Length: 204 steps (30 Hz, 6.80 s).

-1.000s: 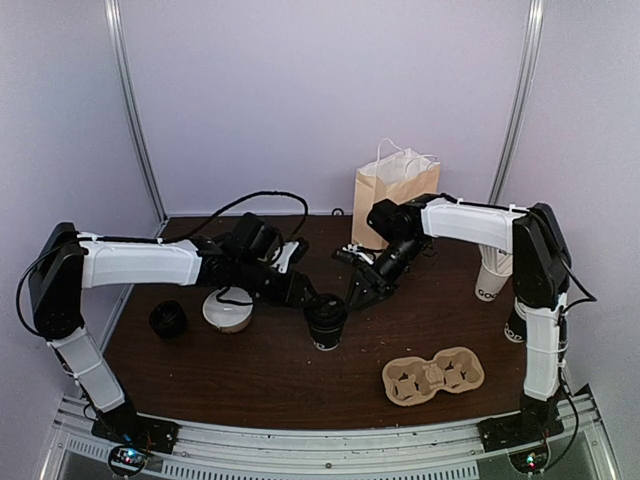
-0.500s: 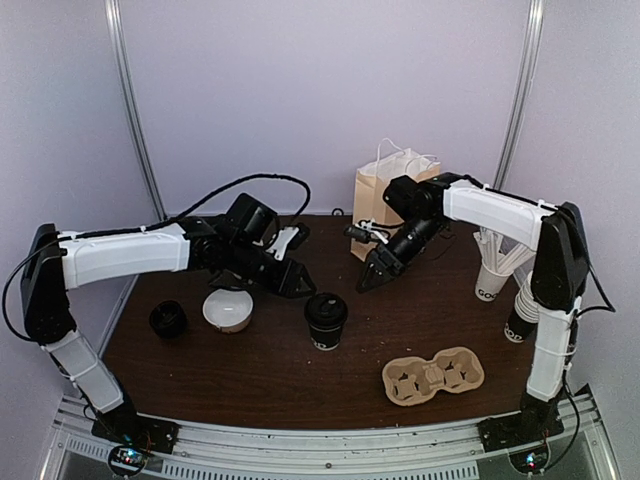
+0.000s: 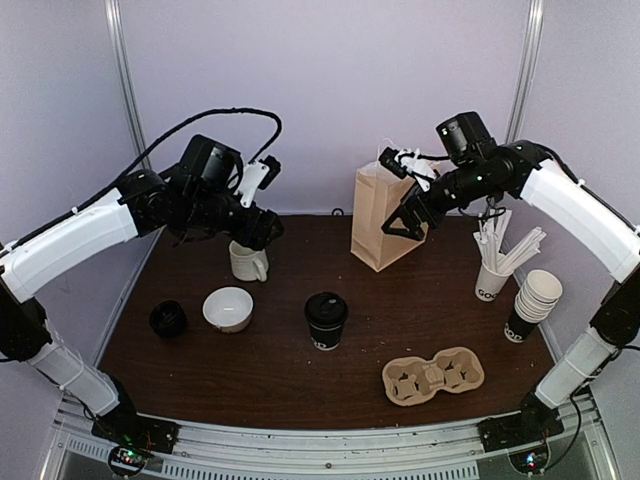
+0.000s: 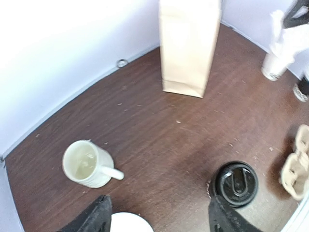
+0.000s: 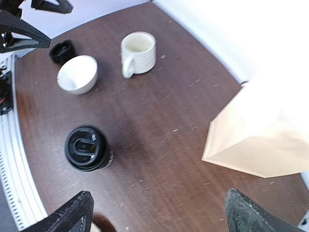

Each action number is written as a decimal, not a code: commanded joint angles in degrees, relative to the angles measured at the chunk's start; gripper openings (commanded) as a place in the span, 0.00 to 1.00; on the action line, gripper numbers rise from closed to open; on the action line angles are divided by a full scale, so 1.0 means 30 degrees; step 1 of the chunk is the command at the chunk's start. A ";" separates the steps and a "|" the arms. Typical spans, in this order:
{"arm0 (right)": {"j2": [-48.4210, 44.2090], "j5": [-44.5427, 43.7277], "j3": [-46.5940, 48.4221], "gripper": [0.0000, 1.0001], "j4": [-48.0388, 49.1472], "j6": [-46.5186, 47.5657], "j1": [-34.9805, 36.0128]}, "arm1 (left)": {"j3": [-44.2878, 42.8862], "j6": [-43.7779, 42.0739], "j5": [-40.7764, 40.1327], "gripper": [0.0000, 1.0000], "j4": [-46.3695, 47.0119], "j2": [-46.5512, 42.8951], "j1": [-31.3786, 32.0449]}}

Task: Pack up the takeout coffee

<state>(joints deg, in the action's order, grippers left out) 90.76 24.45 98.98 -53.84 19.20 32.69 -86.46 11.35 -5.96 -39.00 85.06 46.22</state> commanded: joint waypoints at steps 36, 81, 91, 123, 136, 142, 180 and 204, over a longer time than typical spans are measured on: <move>0.8628 -0.0730 0.3941 1.00 -0.2466 0.3883 0.5259 | 0.4730 -0.0123 -0.2766 0.98 0.3147 -0.1845 -0.1841; 1.0296 -0.2310 0.6161 0.79 -0.4100 0.4333 0.5673 | 0.5908 -0.0003 -0.6285 0.98 0.3990 -0.3223 -0.2543; 0.8790 -0.2440 0.5258 0.77 -0.4208 0.3604 0.2503 | 0.5821 -0.0086 -0.6104 0.97 0.3849 -0.3081 -0.2540; 0.6340 -0.4862 0.0318 0.80 -0.2504 0.1828 -0.6003 | 0.5461 -0.0122 -0.5521 0.96 0.3334 -0.2299 -0.2516; 0.5024 -0.3530 0.1156 0.99 -0.3559 0.1301 -0.5953 | 0.5264 -0.0196 -0.5174 0.96 0.3095 -0.2241 -0.2521; 0.3991 -0.2754 0.3502 0.94 -0.3940 0.0425 -0.5248 | 0.5153 -0.0411 -0.4794 0.95 0.2897 -0.2100 -0.2525; 0.6558 -0.4001 1.0603 0.00 0.2488 -0.0137 -0.4667 | 0.4478 -0.0917 -0.2854 0.85 0.2097 -0.1881 -0.2515; 0.3501 -0.4592 0.6967 0.00 0.4998 0.1277 -0.2722 | 0.2384 -0.0314 -0.3305 0.84 0.0770 -0.0400 -0.2516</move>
<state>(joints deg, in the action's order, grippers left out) 103.70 7.42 117.56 -41.23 25.06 24.47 -77.69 9.56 -14.81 -36.16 84.68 38.76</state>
